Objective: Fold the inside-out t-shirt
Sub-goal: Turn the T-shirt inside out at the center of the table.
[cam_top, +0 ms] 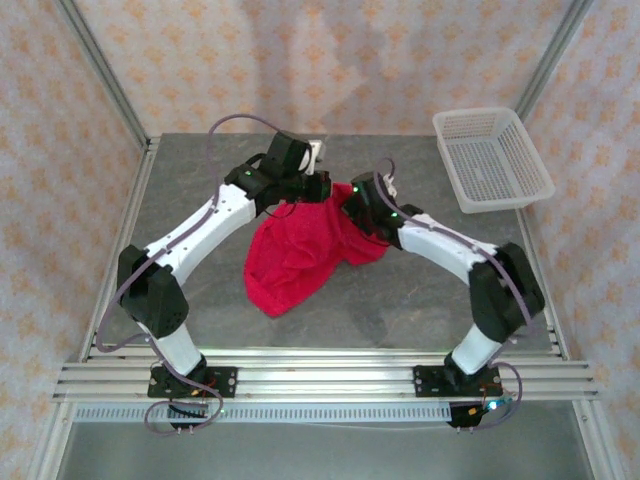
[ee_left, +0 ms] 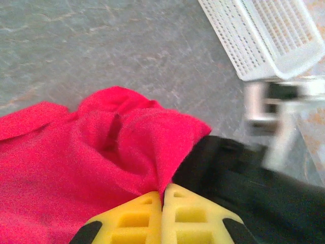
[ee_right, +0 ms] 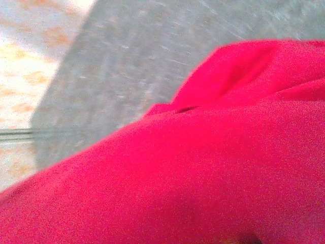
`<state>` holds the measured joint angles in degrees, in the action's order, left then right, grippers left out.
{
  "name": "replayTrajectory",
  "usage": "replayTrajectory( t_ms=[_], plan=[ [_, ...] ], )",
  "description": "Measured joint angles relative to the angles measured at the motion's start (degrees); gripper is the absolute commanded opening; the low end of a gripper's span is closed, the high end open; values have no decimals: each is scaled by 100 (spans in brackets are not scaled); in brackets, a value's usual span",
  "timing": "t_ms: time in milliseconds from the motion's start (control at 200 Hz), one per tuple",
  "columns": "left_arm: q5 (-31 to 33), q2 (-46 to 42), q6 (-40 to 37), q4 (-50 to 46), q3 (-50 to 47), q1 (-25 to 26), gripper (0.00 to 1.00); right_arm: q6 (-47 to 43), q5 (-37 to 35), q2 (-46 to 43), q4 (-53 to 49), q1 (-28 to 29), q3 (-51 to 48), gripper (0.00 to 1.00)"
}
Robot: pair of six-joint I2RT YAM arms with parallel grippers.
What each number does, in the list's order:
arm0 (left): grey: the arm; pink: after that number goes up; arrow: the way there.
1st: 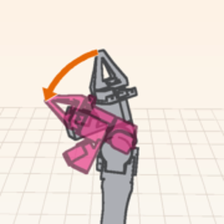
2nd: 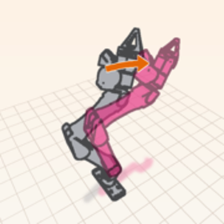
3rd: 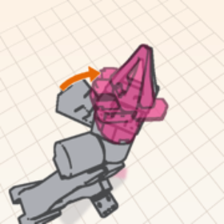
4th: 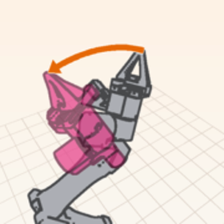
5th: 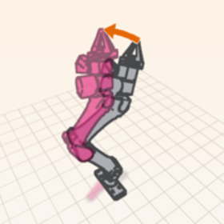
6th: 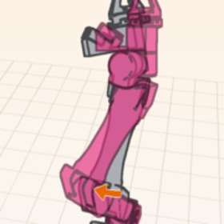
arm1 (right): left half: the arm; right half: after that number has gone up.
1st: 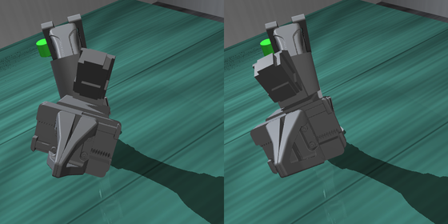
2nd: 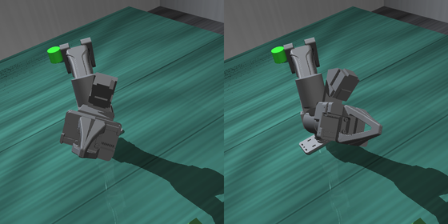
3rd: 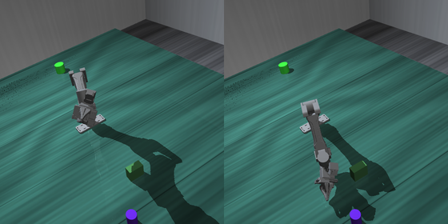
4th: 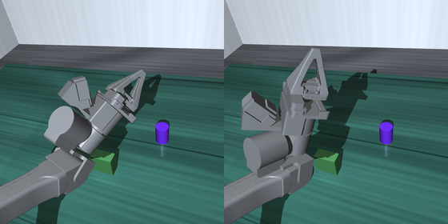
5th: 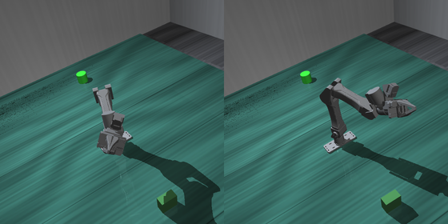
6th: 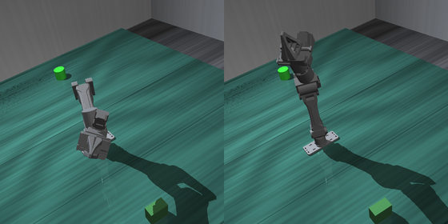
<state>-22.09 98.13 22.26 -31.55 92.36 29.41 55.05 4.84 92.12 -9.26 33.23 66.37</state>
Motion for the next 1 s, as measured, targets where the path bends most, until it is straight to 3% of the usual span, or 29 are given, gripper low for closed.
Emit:
replayTrajectory(
  t_ms=[240, 530, 751, 866, 971, 1001],
  plan=[
    [-44, 695, 28, 105, 129, -479, 0, -654, 437, -1110, -409, -74, 160, 0],
    [-63, 1648, 83, 219, 103, -557, 0, -1449, 1360, -1770, -463, -243, 208, 0],
    [-87, 1711, 348, 507, -404, -640, 0, -2037, 1718, -3126, 411, -243, -1176, 0],
    [-111, 1602, 433, 605, -533, -654, 0, -1915, 1834, -2852, 907, -216, -2319, 0],
    [-142, 1309, 435, 627, -599, -619, 0, -1709, 1729, -2090, 750, -208, -3014, 14],
    [-146, 1207, 428, 629, -612, -614, 5, -1657, 1676, -1941, 603, -208, -3080, 20]
  ],
)
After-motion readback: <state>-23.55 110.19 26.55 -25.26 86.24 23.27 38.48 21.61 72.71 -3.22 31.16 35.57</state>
